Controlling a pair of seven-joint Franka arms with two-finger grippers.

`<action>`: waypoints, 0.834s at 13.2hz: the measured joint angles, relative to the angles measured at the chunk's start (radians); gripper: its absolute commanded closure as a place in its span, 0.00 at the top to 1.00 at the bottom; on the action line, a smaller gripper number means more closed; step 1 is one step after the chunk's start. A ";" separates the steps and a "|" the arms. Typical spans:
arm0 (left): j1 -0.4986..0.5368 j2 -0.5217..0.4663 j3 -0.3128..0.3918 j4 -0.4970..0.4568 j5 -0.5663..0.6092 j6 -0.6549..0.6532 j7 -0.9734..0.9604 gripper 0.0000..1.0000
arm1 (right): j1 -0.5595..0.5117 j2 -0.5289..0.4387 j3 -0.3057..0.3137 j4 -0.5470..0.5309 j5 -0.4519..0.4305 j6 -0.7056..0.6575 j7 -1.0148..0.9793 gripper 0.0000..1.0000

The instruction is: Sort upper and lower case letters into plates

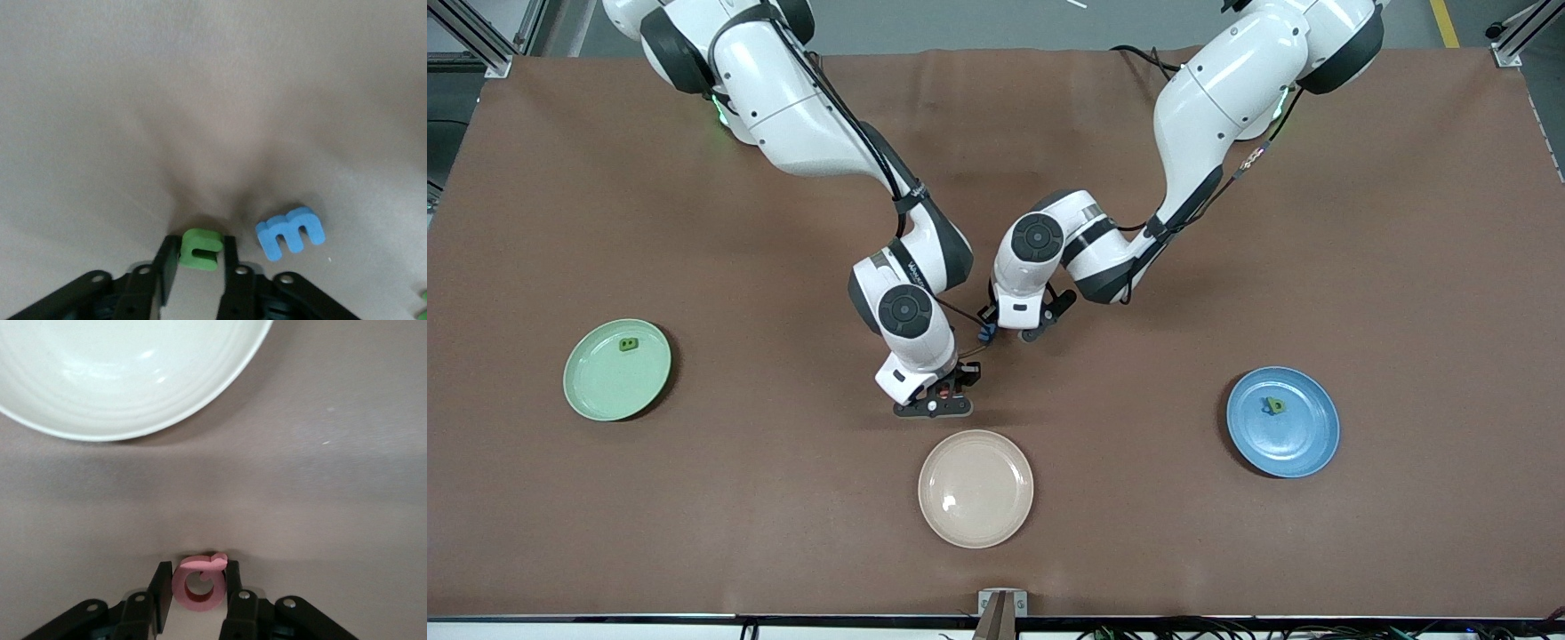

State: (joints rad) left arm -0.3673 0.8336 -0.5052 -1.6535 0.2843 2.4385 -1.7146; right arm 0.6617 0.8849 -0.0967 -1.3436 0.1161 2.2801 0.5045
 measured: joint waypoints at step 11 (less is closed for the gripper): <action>0.047 -0.032 0.004 0.046 0.001 -0.061 0.004 0.00 | -0.466 -0.520 -0.026 -0.432 -0.025 -0.226 -0.718 0.22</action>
State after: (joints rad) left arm -0.3206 0.8017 -0.5008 -1.6074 0.2851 2.3770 -1.7108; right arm 0.1952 0.3646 -0.1225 -1.7753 0.0908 2.0543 -0.2133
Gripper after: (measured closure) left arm 0.731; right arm 0.639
